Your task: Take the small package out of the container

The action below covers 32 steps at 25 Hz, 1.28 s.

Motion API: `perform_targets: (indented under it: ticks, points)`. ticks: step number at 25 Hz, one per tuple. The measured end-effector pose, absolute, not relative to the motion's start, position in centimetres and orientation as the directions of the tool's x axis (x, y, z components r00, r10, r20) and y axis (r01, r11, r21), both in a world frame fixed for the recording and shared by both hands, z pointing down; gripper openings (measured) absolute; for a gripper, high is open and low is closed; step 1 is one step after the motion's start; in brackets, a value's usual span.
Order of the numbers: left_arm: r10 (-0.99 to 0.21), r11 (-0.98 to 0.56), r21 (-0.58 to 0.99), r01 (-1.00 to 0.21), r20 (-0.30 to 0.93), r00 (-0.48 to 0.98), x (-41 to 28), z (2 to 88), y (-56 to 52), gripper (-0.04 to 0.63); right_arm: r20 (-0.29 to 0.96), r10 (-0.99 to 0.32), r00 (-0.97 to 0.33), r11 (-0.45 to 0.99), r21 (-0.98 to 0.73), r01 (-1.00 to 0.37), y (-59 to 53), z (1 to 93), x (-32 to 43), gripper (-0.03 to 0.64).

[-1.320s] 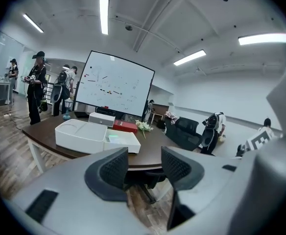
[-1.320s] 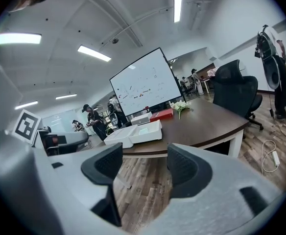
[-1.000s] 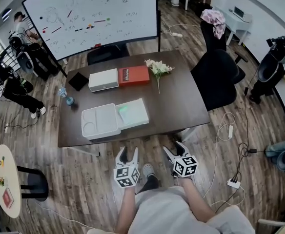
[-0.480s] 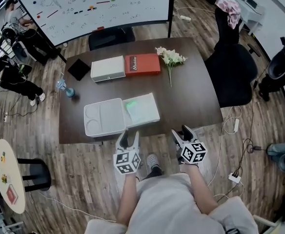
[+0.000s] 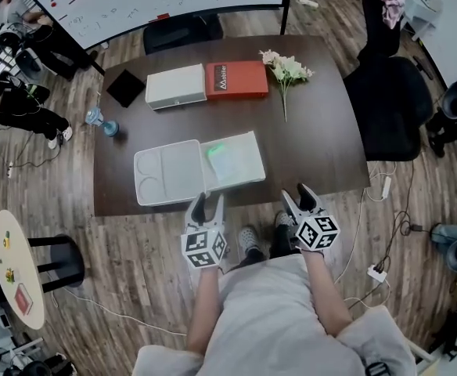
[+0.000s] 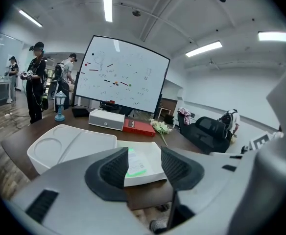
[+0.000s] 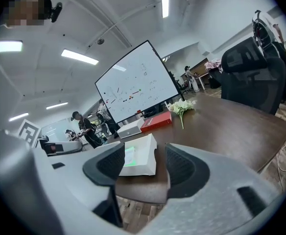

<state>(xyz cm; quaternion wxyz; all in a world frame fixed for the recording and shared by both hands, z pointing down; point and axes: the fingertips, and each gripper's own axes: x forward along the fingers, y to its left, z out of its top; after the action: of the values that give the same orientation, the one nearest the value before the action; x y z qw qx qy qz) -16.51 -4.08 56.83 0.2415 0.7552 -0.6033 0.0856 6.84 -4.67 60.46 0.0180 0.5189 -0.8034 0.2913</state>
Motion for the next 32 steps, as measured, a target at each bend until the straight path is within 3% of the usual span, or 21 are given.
perform_targets:
  ticks: [18,32]
  points:
    - [-0.864,0.026,0.251,-0.968,0.492,0.104,-16.2,59.9,-13.8,0.201,0.369,-0.671,-0.643,0.546,-0.342,-0.765,-18.0,60.8,4.3,0.25]
    - [-0.741,0.176,0.209,-0.962,0.672,0.01,-15.6,65.4,-17.6,0.202,0.41,-0.527,-0.745,0.647,-0.375,-0.664,-24.5,63.1,2.1,0.245]
